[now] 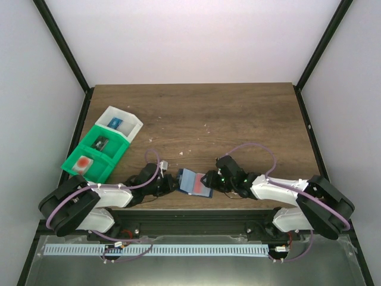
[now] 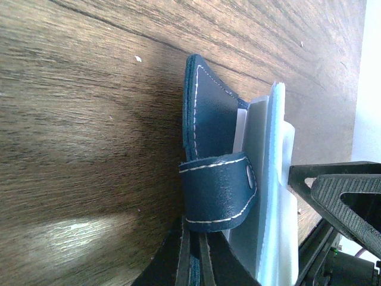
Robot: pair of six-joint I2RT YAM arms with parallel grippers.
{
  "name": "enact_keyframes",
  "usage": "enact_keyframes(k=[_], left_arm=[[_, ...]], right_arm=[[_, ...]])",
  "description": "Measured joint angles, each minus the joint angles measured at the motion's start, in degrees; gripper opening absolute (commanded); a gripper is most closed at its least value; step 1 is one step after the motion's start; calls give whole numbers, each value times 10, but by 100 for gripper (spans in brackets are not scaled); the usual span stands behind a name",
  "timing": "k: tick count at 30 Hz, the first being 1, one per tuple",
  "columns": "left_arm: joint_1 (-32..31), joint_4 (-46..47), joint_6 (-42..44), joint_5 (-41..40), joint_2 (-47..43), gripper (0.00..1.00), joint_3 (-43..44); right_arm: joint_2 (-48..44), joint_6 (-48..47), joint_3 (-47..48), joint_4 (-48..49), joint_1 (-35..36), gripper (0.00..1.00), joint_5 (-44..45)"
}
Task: Take the credit cards out of the card holder
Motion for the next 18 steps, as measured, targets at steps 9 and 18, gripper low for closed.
enact_keyframes(k=[9, 18], left_arm=[[0, 0, 0, 0, 0, 0, 0], [0, 0, 0, -1, 0, 0, 0]], right_arm=[[8, 5, -2, 15, 0, 47, 1], [12, 14, -2, 31, 0, 48, 0]])
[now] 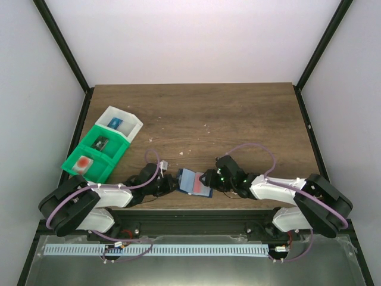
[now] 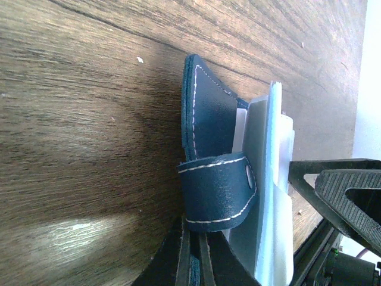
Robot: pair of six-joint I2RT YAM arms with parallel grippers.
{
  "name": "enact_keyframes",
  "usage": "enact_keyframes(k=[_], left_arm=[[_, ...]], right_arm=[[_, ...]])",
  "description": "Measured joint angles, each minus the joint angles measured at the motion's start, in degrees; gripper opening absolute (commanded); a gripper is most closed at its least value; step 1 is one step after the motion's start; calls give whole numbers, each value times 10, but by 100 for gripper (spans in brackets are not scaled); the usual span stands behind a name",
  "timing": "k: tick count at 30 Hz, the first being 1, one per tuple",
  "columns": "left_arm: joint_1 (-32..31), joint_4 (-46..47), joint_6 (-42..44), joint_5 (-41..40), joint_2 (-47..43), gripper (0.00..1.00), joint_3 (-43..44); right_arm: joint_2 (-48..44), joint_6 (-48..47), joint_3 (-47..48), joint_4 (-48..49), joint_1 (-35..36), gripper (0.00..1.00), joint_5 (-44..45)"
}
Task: Take the credit cards out of the card holder
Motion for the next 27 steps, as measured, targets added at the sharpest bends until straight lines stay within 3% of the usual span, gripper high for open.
enact_keyframes(k=[27], left_arm=[[0, 9, -2, 1, 10, 0, 0]], right_arm=[[-55, -9, -37, 102, 0, 48, -52]])
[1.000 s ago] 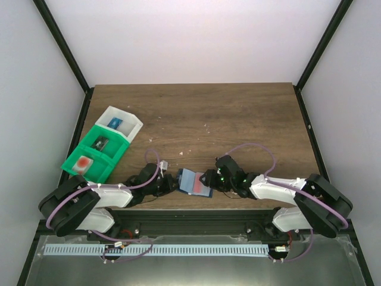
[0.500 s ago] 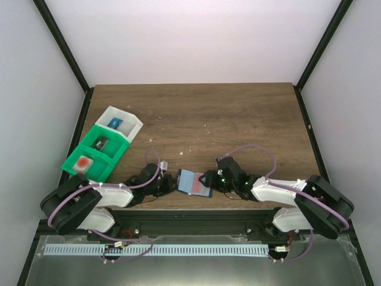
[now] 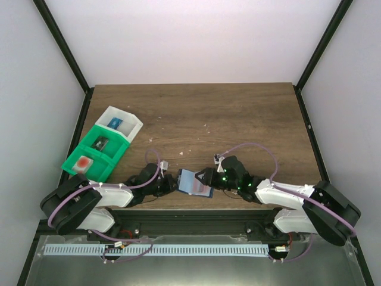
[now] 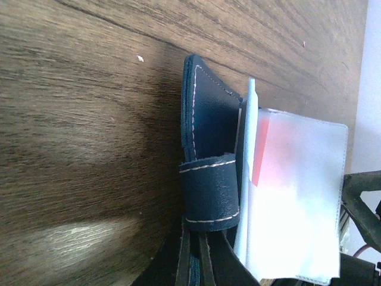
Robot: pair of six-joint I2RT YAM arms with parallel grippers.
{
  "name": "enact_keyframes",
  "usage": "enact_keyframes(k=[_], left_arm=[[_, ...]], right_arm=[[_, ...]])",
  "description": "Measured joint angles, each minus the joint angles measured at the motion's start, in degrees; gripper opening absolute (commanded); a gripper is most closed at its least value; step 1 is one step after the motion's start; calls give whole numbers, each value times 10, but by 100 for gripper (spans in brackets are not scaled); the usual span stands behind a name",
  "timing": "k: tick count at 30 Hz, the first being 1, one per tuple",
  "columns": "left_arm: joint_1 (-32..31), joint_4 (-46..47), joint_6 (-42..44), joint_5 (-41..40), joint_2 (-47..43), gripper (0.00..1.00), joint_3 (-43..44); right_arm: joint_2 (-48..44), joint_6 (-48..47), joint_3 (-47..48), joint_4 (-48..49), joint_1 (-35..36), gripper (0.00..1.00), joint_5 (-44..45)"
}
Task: Take the credit cards out of the card holder
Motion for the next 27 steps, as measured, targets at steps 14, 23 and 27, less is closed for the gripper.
enact_keyframes(k=[14, 23, 27], left_arm=[[0, 2, 0, 2, 0, 0, 0], [0, 2, -1, 2, 0, 0, 0], [0, 2, -1, 2, 0, 0, 0]], right_arm=[[0, -2, 0, 14, 0, 49, -15], [2, 2, 1, -76, 0, 48, 34], [4, 7, 1, -89, 0, 48, 45]])
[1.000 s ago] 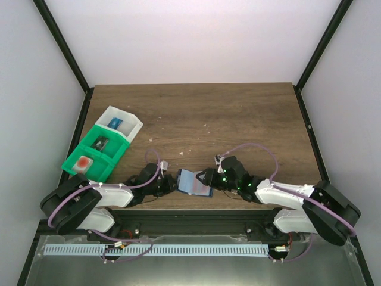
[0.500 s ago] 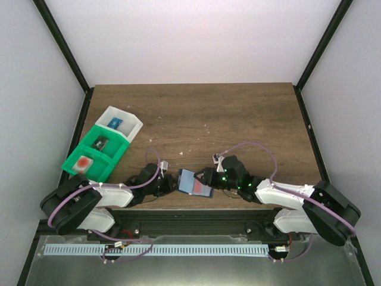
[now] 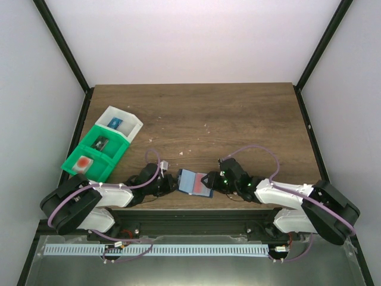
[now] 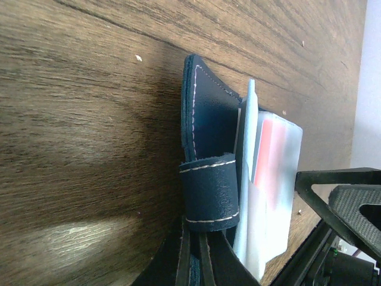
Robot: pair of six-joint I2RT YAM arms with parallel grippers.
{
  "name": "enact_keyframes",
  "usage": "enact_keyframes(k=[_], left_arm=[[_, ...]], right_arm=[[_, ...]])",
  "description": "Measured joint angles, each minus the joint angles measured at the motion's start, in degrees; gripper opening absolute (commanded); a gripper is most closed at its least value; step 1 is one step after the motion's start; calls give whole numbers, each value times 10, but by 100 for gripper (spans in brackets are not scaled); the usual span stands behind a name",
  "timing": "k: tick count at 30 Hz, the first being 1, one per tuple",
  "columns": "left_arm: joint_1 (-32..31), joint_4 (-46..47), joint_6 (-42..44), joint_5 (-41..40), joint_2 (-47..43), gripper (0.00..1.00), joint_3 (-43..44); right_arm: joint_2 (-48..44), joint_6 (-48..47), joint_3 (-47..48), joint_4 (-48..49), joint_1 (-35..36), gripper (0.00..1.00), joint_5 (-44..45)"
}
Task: Take the credit cards out of the card holder
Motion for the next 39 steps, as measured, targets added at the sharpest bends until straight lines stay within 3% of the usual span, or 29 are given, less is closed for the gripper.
enact_keyframes(k=[11, 18, 30, 39], left_arm=[[0, 1, -2, 0, 0, 0, 0], [0, 5, -4, 2, 4, 0, 0], [0, 13, -7, 9, 11, 0, 0], [0, 17, -7, 12, 15, 0, 0]], right_arm=[[19, 0, 0, 12, 0, 48, -2], [21, -1, 0, 20, 0, 42, -8], [26, -16, 0, 52, 0, 45, -36], [18, -20, -4, 77, 0, 28, -44]])
